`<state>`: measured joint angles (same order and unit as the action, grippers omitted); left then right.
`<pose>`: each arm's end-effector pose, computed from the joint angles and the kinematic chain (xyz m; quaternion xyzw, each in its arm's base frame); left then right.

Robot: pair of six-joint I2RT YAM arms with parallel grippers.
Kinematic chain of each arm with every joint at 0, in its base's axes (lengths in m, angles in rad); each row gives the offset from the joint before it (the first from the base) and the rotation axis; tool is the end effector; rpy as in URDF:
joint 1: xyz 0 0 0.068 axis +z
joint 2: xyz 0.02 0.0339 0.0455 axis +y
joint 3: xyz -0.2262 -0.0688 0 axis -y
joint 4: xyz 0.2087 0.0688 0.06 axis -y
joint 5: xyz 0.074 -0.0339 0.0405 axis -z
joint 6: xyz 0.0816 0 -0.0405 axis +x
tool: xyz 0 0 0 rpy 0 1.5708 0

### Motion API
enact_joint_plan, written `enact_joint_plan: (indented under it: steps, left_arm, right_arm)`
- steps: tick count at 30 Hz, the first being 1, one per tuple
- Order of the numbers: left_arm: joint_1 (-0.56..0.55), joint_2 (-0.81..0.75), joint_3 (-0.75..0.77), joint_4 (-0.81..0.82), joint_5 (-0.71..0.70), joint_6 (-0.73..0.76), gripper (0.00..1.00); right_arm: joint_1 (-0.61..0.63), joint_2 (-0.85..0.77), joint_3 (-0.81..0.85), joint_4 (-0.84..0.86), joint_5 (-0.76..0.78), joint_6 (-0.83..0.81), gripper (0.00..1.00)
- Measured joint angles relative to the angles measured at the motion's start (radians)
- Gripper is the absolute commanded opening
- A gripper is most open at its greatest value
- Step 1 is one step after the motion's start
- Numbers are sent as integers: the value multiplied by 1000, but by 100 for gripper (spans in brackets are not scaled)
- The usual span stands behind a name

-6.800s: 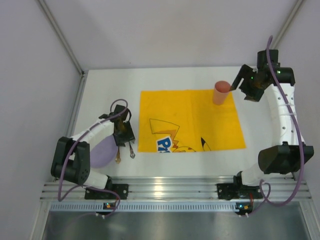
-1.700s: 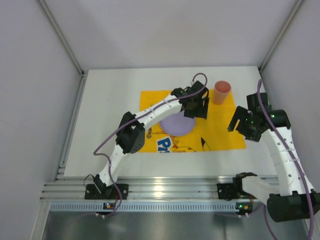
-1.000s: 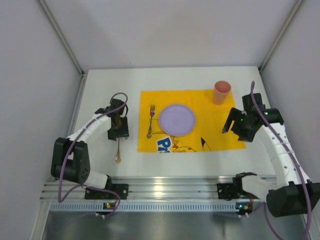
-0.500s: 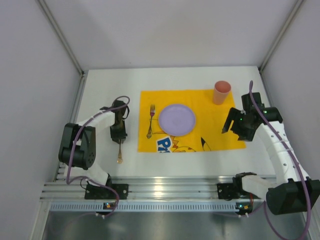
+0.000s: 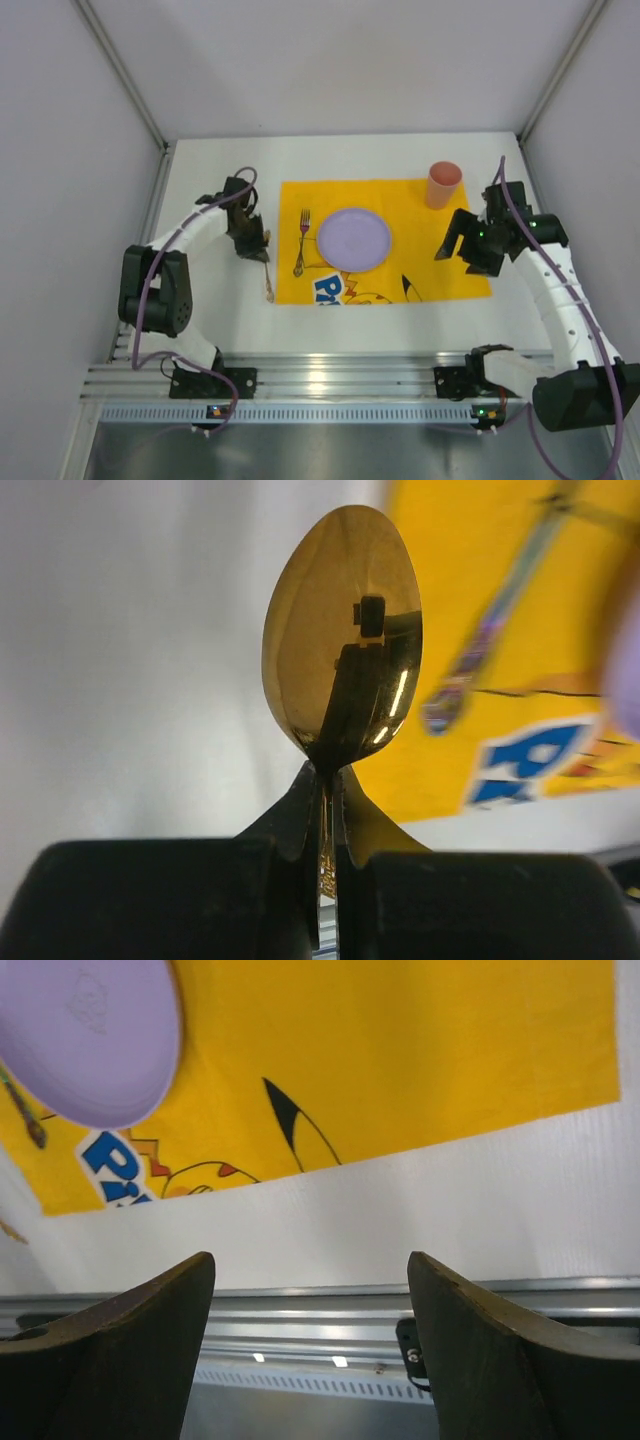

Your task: Set the dinner table for one person

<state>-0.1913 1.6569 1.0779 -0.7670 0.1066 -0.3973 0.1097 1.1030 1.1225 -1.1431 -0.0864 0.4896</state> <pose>0.2748 -0.0621 0.1237 -0.0961 0.9876 -0.0832 0.0918 0.1907 0.0281 0.2394 0.1745 0.9585 0.1056 0.1992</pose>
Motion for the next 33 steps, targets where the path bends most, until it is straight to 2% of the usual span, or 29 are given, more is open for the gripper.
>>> enact_joint_plan:
  steps: [3,7,9,12,16,20,22,26,33]
  left_arm:
    - [-15,-25,118,64,226,-55,0]
    - [-43,-96,159,353,529,-257,0]
    - [-74,-116,120,625,647,-443,0]
    - [-137,-82,71,1038,749,-734,0]
    - [-240,37,67,1472,799,-1049,0]
    - [-329,145,90,1725,812,-1250,0]
    - [-360,179,98,1794,813,-1312,0]
    - [-380,204,98,1901,810,-1387,0]
    - [-381,246,112,1996,785,-1445,0]
  right_arm:
    - [5,-12,0,63,-127,6,80]
    - [15,-28,-25,249,-396,74,81]
    - [23,-37,-76,381,-517,150,81]
    - [39,-47,-201,632,-681,319,81]
    - [48,-47,-338,956,-801,554,80]
    - [52,-44,-421,1274,-848,783,78]
    - [52,-42,-446,1402,-858,875,75]
    - [52,-40,-455,1551,-862,983,55]
    - [66,-40,-513,1664,-869,1073,51]
